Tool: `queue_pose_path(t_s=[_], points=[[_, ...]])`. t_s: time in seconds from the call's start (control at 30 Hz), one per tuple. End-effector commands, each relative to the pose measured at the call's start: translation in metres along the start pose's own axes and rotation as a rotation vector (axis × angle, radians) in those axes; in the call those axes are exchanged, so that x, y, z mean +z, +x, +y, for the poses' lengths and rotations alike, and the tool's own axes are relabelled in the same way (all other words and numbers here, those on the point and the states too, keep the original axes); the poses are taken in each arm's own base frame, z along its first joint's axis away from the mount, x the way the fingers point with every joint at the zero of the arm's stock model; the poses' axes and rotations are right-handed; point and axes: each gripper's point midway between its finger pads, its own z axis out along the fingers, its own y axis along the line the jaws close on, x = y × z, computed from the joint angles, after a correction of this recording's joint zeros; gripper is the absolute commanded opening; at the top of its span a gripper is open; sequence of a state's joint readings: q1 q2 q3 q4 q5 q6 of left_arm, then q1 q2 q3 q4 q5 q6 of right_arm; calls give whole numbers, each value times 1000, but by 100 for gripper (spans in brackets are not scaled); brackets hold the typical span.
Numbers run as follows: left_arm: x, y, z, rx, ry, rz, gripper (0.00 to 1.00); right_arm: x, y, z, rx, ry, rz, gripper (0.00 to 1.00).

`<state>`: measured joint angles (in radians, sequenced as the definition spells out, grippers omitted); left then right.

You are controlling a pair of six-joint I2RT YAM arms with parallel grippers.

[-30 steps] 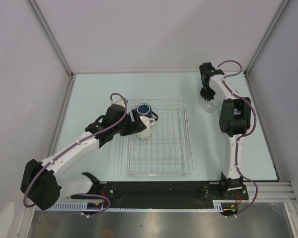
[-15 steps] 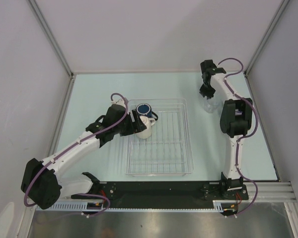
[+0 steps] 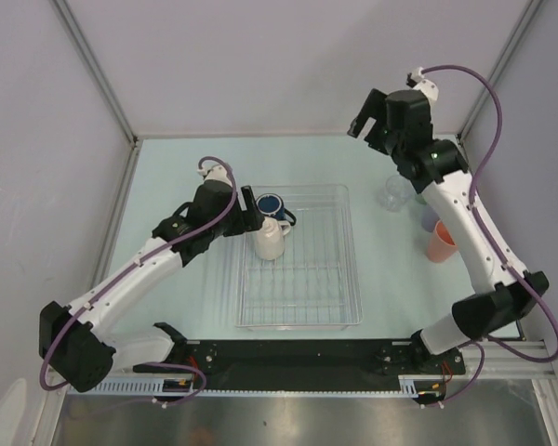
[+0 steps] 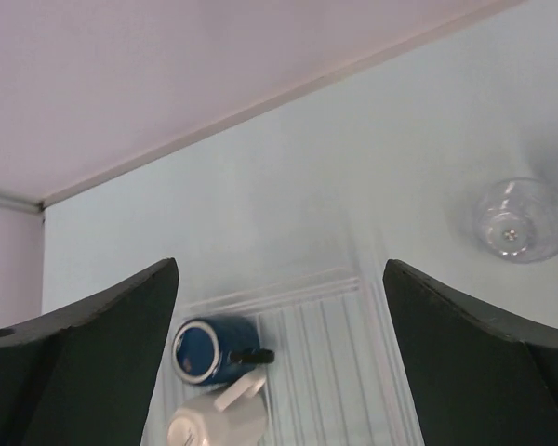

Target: Unload the cups from the dish rack

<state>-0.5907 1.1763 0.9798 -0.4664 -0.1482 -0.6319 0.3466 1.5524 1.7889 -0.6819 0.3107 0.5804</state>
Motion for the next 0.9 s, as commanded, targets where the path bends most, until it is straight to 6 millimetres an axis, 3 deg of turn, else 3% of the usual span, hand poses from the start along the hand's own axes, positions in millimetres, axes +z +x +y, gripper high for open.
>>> queue_pose_path(t_s=[0.0, 0.03, 0.07, 0.1, 0.13, 0.17, 0.27, 0.53, 0.87], points=[[-5, -24, 8, 69, -79, -67, 84, -12, 48, 3, -142, 45, 37, 99], [-4, -27, 8, 71, -88, -73, 84, -29, 54, 13, -165, 40, 8, 100], [-2, -26, 9, 72, -95, -71, 83, -29, 75, 6, -199, 68, 17, 100], [1, -24, 10, 73, -103, -64, 83, -36, 81, 7, -222, 61, -3, 100], [3, -24, 11, 71, -112, -63, 81, -56, 88, 16, -250, 27, -43, 100], [6, -23, 12, 72, -118, -59, 81, -56, 102, 13, -249, 18, -59, 100], [11, -15, 12, 86, -128, -37, 80, -79, 112, 20, -180, -94, -49, 100], [24, 5, -10, 179, -68, 46, 85, -88, 150, 8, -203, -128, 79, 100], [44, 14, -26, 211, -23, 90, 88, -91, 171, 4, -196, -172, 115, 100]])
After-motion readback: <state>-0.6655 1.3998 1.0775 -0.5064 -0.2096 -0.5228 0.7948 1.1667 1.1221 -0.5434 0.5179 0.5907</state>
